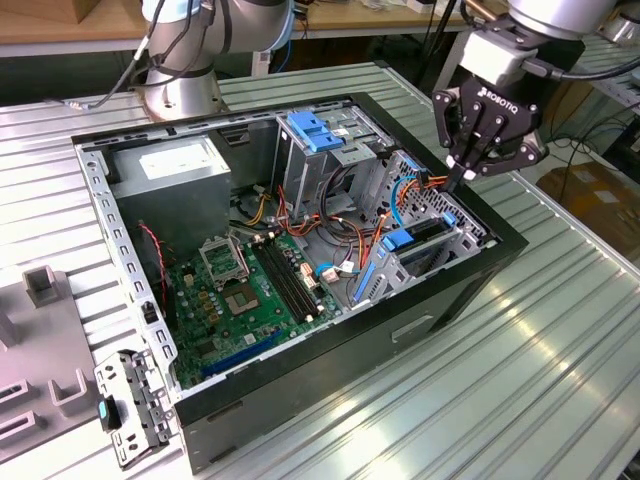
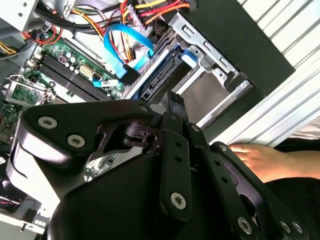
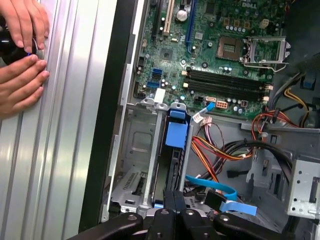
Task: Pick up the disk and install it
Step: 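Insert the first disk wire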
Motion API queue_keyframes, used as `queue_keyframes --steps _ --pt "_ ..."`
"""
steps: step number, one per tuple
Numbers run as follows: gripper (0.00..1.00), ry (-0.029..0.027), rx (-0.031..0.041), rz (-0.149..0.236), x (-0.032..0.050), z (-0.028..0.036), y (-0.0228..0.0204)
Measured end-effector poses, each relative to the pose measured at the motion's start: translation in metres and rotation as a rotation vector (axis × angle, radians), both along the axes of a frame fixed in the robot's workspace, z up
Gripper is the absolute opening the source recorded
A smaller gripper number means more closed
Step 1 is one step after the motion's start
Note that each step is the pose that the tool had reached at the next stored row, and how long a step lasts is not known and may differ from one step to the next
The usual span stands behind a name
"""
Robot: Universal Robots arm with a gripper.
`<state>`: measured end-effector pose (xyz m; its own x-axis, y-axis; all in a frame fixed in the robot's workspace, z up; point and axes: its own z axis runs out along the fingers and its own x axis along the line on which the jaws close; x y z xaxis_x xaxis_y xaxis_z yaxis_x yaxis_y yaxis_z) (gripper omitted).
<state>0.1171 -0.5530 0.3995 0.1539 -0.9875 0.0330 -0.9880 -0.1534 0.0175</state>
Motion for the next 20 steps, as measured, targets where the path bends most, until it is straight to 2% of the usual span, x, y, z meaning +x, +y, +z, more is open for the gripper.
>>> queue_keyframes --steps 5,7,12,15,20 --pt "0.11 0.0000 0.0000 0.015 0.0046 0.0000 0.0060" --pt "0.11 0.0000 0.0000 0.045 0.0048 0.0000 0.0061" --pt "0.11 0.0000 0.0000 0.163 0.0049 -0.0002 0.0062" --pt "0.11 0.0000 0.0000 0.187 0.0061 -0.0002 0.0069" --pt "0.11 0.0000 0.0000 0.217 0.0141 -0.0003 0.0109"
